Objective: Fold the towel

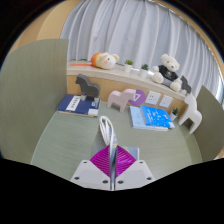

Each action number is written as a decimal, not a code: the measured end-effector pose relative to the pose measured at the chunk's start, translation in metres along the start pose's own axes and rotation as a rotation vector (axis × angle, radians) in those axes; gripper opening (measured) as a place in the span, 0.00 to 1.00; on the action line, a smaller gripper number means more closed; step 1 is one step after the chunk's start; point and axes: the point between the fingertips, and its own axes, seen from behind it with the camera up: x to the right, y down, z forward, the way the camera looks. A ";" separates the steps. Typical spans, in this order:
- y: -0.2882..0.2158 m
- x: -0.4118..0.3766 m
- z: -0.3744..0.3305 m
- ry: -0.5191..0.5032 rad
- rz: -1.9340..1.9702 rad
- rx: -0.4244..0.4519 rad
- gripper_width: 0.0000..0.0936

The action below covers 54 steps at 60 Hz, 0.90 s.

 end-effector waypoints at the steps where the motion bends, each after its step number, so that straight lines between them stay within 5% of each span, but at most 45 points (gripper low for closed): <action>1: 0.005 0.009 0.003 0.000 0.001 -0.005 0.04; 11: 0.074 0.066 0.037 -0.042 -0.036 -0.115 0.12; 21: 0.091 0.093 0.029 -0.076 -0.095 -0.093 0.60; 26: 0.085 0.103 0.013 -0.076 -0.061 -0.075 0.74; 54: 0.040 0.144 -0.141 -0.094 0.155 0.132 0.79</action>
